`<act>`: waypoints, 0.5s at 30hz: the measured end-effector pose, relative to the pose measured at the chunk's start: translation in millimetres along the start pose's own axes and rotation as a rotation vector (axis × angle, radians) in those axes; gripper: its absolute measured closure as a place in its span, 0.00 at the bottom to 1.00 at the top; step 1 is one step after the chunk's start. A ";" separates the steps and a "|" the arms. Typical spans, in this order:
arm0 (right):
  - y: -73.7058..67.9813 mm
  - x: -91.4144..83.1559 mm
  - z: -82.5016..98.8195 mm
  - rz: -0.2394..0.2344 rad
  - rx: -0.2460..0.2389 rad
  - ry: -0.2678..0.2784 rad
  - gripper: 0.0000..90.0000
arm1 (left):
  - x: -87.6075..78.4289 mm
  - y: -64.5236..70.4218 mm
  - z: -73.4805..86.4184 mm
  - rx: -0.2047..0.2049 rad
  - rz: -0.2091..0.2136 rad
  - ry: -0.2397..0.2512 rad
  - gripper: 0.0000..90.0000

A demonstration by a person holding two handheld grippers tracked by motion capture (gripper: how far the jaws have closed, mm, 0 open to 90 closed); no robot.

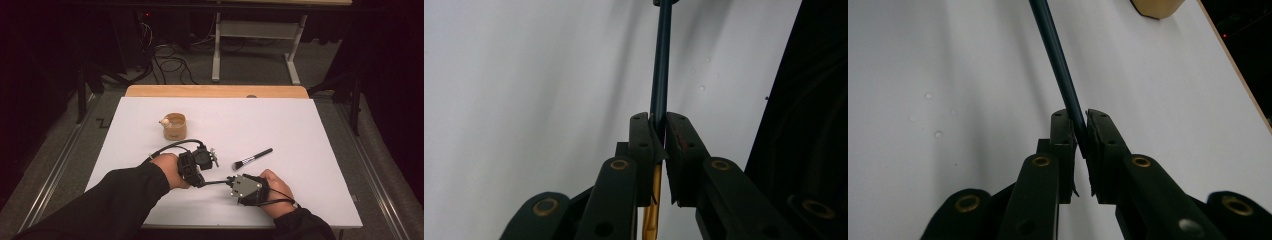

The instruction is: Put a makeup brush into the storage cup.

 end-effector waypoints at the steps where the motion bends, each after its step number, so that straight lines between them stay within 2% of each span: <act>1: -0.1 0.0 0.0 0.000 -0.001 0.001 0.94 | -0.7 -0.3 0.2 0.000 -0.002 0.001 0.91; 9: -2.9 -0.1 -2.1 -0.010 -0.014 0.004 0.96 | -6.1 -4.8 1.2 -0.011 -0.015 0.013 0.89; 10: -2.3 0.0 -2.3 -0.015 -0.034 0.005 0.96 | -6.5 -4.9 1.2 -0.011 -0.016 0.012 0.89; 15: -4.2 0.4 -2.8 -0.028 -0.043 0.005 0.97 | -7.0 -5.8 1.2 -0.016 -0.026 0.016 0.88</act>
Point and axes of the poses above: each handheld gripper's, and its own axes: x roughly forward along the jaws, z roughly out of its underside, y roughly to its right, the point moved 4 cm from there along x, roughly forward along the jaws, and after that the axes turned 4 degrees about z, right-handed, at the moved point
